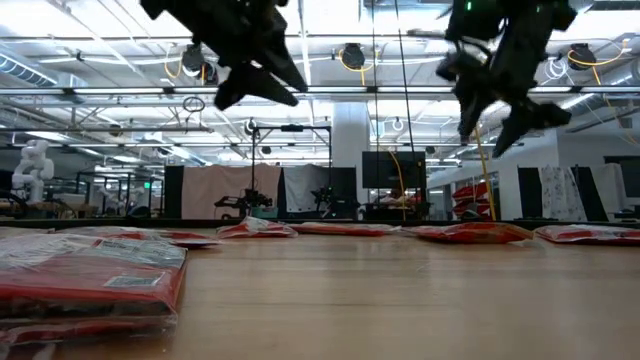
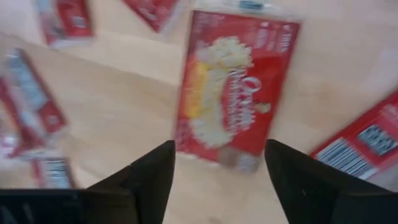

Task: Sort popcorn bags into baskets
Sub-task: Put the popcorn bag into the transparent bin

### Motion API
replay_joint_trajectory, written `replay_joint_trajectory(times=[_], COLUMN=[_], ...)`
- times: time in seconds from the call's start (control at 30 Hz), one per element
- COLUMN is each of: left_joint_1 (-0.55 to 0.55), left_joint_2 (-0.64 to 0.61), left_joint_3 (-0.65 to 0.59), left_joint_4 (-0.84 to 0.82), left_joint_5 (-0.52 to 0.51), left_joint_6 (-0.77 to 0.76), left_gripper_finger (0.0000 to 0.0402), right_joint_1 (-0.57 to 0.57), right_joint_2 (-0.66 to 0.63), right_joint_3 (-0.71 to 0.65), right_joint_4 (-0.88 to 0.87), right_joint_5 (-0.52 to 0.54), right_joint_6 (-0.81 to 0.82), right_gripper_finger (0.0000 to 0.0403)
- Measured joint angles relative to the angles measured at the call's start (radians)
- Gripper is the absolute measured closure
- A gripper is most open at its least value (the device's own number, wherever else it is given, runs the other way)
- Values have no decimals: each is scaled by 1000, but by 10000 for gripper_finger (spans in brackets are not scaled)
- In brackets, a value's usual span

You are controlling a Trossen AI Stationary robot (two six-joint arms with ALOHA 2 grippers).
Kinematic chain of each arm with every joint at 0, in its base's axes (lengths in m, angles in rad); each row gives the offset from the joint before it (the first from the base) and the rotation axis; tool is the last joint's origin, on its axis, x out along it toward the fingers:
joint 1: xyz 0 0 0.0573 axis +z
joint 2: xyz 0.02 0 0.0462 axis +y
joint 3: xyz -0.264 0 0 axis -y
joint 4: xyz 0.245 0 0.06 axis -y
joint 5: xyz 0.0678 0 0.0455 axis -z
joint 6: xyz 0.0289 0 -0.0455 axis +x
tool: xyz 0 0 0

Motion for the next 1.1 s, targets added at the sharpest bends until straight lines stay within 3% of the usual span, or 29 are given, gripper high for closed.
replay_joint_trajectory(times=[0.23, 0.43, 0.73, 1.1], left_joint_1=[55, 56, 56, 58], left_joint_2=[90, 214, 482, 653], left_joint_3=[22, 139, 327, 357], left_joint_4=[169, 192, 207, 409], left_joint_5=[11, 72, 78, 133], left_joint_6=[141, 242, 368, 364], left_gripper_finger=[284, 284, 284, 284], right_joint_1=[-109, -131, -130, -128], right_joint_2=[44, 86, 187, 204], right_joint_3=[-174, -278, -308, -308], right_joint_4=[200, 358, 456, 473], right_joint_5=[-64, -88, -85, -106], right_joint_6=[-100, -105, -156, -197], right_gripper_finger=[158, 165, 165, 165])
